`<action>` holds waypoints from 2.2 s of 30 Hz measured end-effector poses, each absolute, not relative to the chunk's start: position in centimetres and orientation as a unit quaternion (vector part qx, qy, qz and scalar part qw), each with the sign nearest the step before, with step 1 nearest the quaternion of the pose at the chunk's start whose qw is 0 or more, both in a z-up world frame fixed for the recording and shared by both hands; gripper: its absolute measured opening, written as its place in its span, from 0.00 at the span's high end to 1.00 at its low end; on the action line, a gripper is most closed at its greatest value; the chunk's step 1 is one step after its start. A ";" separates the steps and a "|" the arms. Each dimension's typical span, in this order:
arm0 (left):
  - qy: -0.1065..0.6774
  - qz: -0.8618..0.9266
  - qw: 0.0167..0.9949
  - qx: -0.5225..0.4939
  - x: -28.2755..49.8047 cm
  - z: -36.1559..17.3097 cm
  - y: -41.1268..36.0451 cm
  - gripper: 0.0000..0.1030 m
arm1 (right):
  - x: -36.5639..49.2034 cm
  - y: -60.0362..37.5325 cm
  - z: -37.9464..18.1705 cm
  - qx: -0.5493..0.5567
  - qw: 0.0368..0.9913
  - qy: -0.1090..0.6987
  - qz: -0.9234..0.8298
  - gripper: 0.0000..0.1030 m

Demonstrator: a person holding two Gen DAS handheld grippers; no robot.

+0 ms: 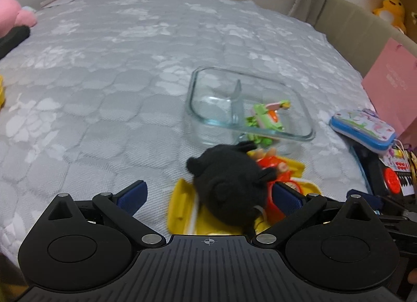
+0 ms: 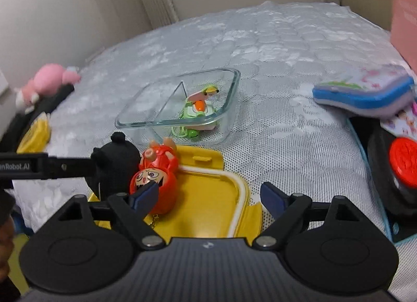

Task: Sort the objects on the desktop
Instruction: 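Move the left gripper down over the black plush toy, then close the left gripper on the black plush toy and lift it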

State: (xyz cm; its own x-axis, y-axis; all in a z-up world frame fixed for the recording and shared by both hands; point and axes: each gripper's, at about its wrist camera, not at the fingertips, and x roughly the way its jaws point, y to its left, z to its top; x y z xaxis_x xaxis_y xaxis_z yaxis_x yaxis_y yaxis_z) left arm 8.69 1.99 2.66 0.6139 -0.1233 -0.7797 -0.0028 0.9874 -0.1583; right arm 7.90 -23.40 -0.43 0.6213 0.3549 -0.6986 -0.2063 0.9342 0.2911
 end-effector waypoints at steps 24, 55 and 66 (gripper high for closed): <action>0.476 -0.019 0.878 -0.043 12.9 -0.6 -0.8 0.00 | 11.1 -21.7 4.2 0.016 0.934 0.331 0.133 0.00; 0.414 -0.054 0.908 -0.012 10.3 2.3 -2.3 0.51 | 9.3 -25.3 0.9 0.137 0.907 0.368 0.149 0.00; 0.427 -0.048 0.900 -0.071 9.3 2.9 0.0 0.03 | 9.0 -25.5 -0.1 0.148 0.900 0.382 0.151 0.00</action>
